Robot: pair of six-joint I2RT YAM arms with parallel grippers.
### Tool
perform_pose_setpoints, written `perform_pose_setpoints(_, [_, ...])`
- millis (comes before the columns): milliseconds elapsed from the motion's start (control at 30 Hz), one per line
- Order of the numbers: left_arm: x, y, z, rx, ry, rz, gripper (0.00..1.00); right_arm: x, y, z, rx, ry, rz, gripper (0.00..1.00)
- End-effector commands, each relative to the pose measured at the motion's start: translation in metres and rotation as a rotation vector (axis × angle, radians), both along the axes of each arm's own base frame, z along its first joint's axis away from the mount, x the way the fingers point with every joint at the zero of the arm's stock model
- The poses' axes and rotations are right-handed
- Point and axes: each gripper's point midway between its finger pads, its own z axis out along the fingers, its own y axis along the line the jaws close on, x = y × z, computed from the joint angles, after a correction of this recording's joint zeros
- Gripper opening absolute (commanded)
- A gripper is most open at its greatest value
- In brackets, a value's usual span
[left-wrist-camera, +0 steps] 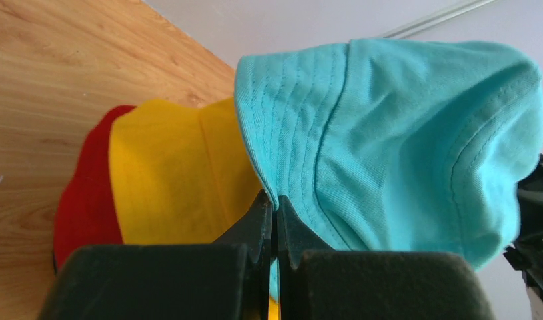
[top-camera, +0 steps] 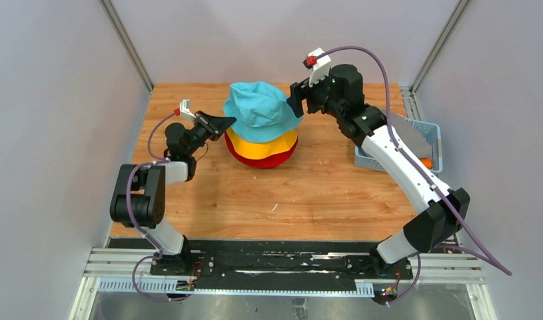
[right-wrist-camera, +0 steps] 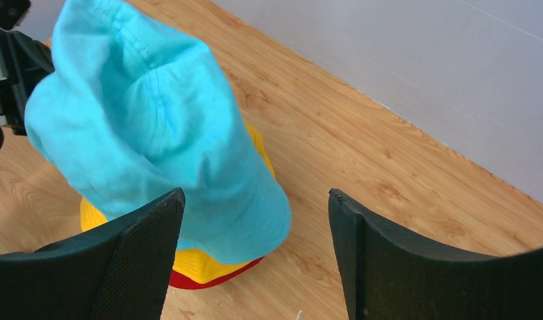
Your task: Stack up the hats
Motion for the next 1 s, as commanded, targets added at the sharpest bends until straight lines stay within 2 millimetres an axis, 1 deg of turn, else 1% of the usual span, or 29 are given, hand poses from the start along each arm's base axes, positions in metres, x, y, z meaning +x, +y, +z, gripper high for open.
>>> perform_pose_setpoints(0, [0.017, 0.003, 0.019, -0.070, -0.089, -0.041, 0.00, 0.010, -0.004, 0.003, -0.006, -0.026, -0.029, 0.78])
perform_pose_setpoints(100, [0.027, 0.002, 0.015, -0.020, -0.081, -0.039, 0.00, 0.012, -0.008, -0.006, -0.023, -0.017, -0.046, 0.78])
perform_pose_setpoints(200, [0.036, 0.004, 0.005, 0.075, -0.052, -0.024, 0.00, 0.014, -0.014, -0.015, -0.027, 0.001, -0.073, 0.79])
perform_pose_setpoints(367, [0.047, 0.008, -0.004, 0.206, -0.025, -0.017, 0.00, 0.012, -0.027, -0.033, 0.043, 0.068, -0.087, 0.79])
perform_pose_setpoints(400, [0.050, 0.011, -0.005, 0.235, -0.018, -0.008, 0.00, 0.010, -0.029, -0.040, 0.056, 0.082, -0.083, 0.79])
perform_pose_setpoints(500, [0.064, 0.016, -0.009, 0.312, 0.001, 0.012, 0.00, 0.002, -0.035, -0.049, 0.088, 0.103, -0.070, 0.79])
perform_pose_setpoints(600, [0.077, 0.017, -0.013, 0.332, 0.001, 0.002, 0.00, -0.007, -0.039, -0.052, 0.153, 0.122, -0.041, 0.79])
perform_pose_setpoints(767, [0.091, 0.016, -0.009, 0.360, -0.040, -0.006, 0.00, -0.022, -0.037, -0.053, 0.282, 0.170, 0.052, 0.79])
perform_pose_setpoints(967, [0.113, 0.007, -0.009, 0.362, -0.092, -0.069, 0.00, -0.035, -0.015, -0.054, 0.429, 0.233, 0.205, 0.75])
